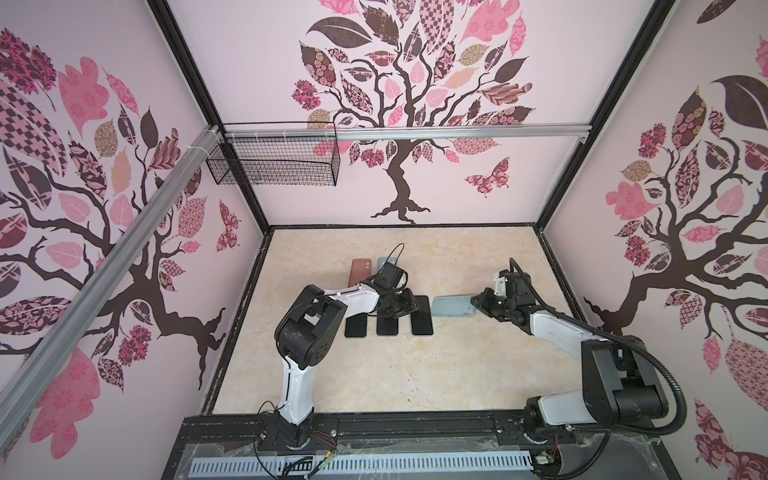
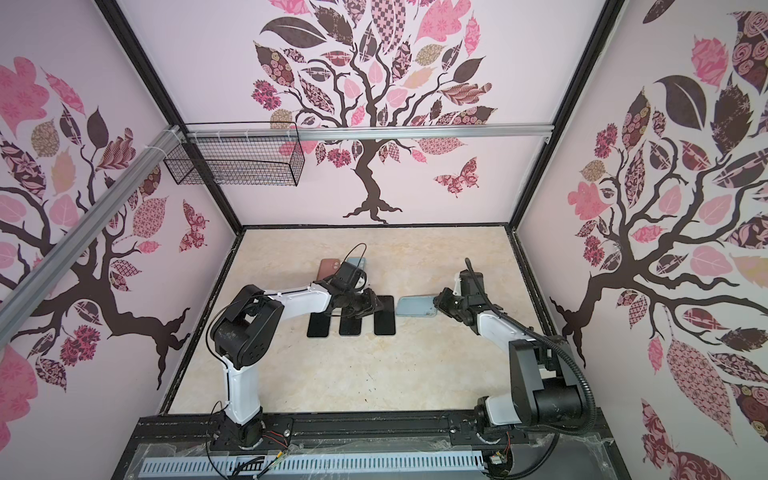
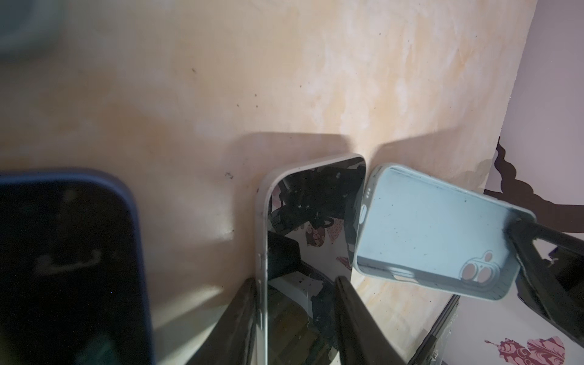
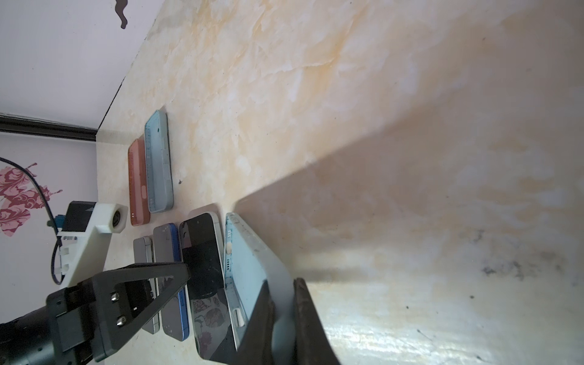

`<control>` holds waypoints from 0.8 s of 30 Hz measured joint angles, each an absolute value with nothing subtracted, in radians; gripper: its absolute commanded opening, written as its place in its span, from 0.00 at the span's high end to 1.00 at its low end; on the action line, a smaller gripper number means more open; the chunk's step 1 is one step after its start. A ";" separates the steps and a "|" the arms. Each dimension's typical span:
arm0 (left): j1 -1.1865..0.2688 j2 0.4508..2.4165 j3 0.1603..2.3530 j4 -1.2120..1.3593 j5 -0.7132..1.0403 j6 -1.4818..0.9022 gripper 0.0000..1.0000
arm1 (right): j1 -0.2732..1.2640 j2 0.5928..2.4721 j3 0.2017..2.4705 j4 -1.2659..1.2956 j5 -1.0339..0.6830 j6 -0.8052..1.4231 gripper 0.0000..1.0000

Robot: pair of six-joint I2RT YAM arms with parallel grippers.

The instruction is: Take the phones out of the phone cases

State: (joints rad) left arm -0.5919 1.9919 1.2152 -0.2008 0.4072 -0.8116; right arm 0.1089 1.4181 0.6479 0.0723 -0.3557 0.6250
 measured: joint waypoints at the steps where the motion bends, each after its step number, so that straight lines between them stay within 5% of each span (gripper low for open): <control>1: -0.593 1.991 1.215 -0.204 0.404 -0.811 0.57 | 0.109 1.418 0.648 0.072 -0.353 0.625 1.00; 15: -0.612 1.839 1.234 -0.326 0.249 -0.715 0.55 | 0.110 1.223 0.647 0.007 -0.220 0.583 1.00; 24: -0.702 1.495 1.239 -0.354 0.158 -0.422 0.55 | 0.112 0.939 0.624 0.049 -0.413 0.556 1.00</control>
